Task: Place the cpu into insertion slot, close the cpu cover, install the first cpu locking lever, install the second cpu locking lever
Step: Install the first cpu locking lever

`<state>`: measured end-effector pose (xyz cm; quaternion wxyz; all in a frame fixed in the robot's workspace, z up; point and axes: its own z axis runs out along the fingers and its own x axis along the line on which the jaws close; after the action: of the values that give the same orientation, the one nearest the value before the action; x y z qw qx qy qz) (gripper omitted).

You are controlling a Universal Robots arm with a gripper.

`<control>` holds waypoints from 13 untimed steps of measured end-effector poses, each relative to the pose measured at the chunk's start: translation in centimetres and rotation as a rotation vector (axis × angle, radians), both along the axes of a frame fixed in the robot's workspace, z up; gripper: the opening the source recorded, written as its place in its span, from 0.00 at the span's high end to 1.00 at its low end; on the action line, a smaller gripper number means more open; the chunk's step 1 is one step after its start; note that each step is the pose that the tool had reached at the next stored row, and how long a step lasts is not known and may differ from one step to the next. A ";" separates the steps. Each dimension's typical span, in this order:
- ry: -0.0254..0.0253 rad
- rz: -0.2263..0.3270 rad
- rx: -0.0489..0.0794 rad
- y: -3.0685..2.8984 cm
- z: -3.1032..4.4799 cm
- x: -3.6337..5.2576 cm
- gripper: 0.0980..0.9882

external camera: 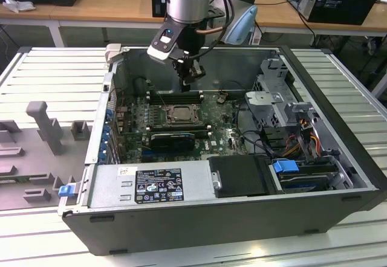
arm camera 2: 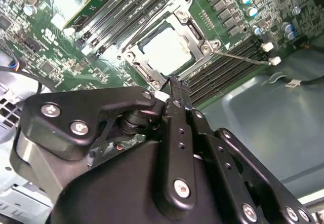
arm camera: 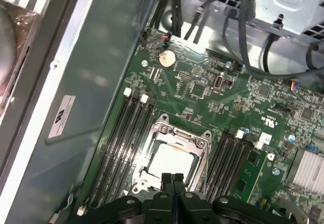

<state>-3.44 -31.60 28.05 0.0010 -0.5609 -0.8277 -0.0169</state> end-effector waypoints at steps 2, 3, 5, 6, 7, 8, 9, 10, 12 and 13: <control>0.0000 0.024 0.000 0.00 0.00 0.00 0.99; 0.0000 0.029 0.000 0.00 0.00 0.00 0.99; 0.0000 0.058 0.000 0.00 0.00 0.00 0.99; 0.0000 0.069 0.000 0.00 0.00 0.00 0.99; 0.0000 0.083 0.000 0.00 0.00 0.00 0.99; 0.0000 0.094 0.000 0.00 0.00 0.00 0.99; 0.0000 0.101 0.000 0.00 0.00 0.00 0.99; 0.0000 0.108 0.000 0.00 0.00 0.00 0.99; 0.0000 0.124 0.000 0.00 0.00 0.00 0.99; 0.0000 0.137 0.000 0.00 0.00 0.00 0.99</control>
<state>-3.44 -31.60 28.05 0.0021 -0.5030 -0.8641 -0.0167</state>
